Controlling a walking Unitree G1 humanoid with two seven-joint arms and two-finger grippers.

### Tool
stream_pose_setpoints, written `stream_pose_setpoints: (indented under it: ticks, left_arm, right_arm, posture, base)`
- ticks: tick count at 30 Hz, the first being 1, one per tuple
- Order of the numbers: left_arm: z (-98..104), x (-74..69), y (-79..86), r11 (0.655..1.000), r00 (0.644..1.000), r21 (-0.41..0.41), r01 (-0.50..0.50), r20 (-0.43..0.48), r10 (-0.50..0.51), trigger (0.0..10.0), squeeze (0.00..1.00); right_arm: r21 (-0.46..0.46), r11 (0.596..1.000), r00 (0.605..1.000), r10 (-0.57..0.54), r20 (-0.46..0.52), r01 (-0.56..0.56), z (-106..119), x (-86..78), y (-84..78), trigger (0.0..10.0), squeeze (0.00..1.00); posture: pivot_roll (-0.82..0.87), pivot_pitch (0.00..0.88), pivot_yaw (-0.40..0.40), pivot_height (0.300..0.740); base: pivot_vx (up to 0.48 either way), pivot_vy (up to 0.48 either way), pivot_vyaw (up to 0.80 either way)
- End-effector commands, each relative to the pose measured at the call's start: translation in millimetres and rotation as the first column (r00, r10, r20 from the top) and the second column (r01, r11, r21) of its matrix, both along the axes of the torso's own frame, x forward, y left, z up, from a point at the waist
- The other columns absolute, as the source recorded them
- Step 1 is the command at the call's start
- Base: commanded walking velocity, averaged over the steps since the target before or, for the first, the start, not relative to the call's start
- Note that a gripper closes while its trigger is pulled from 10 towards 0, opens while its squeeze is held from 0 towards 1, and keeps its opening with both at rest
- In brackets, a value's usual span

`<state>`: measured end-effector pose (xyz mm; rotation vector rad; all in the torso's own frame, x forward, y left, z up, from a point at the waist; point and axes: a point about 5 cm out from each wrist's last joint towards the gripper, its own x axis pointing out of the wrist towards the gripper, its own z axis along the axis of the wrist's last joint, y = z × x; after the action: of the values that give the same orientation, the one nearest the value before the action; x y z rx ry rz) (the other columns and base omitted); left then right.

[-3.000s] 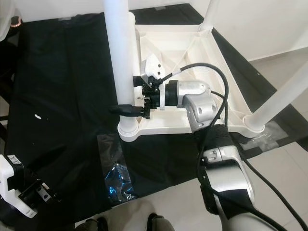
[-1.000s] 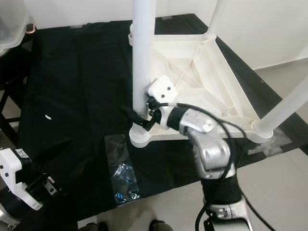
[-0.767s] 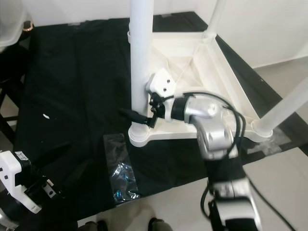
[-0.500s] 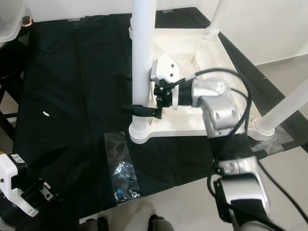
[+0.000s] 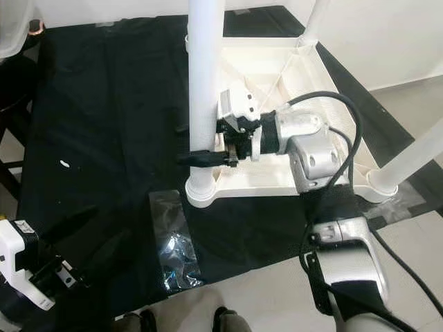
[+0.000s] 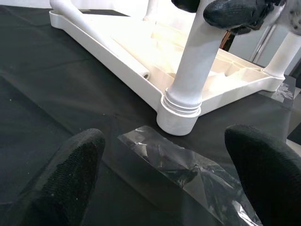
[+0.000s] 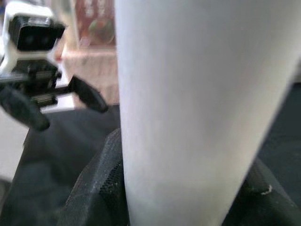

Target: Building children table

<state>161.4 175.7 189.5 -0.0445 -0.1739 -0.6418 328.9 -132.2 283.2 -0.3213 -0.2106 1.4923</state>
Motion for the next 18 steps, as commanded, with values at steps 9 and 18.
stream_pose_setpoints:
  ticks: [9, 18]
  left_arm:
    - [0, 1.1, -0.1, 1.0, 1.0, 0.007, 0.011, -0.004, -0.011, 10.0, 0.0]
    - [0, 7.5, -0.7, 1.0, 1.0, 0.005, 0.029, 0.004, -0.029, 10.0, 0.0]
  right_arm:
    - [0.141, 0.929, 0.912, -0.292, -0.287, 0.342, -75, -37.3, 23.2, 0.0, 0.0]
    - [-0.082, 0.458, 0.448, -0.887, -0.111, 0.885, -127, -70.2, 42.3, 0.0, 0.0]
  posture:
    - [0.11, 0.246, -0.046, 0.74]
    - [0.09, 0.228, -0.033, 0.74]
  base:
    - [0.0, 0.0, 0.0]
    - [0.0, 0.0, 0.0]
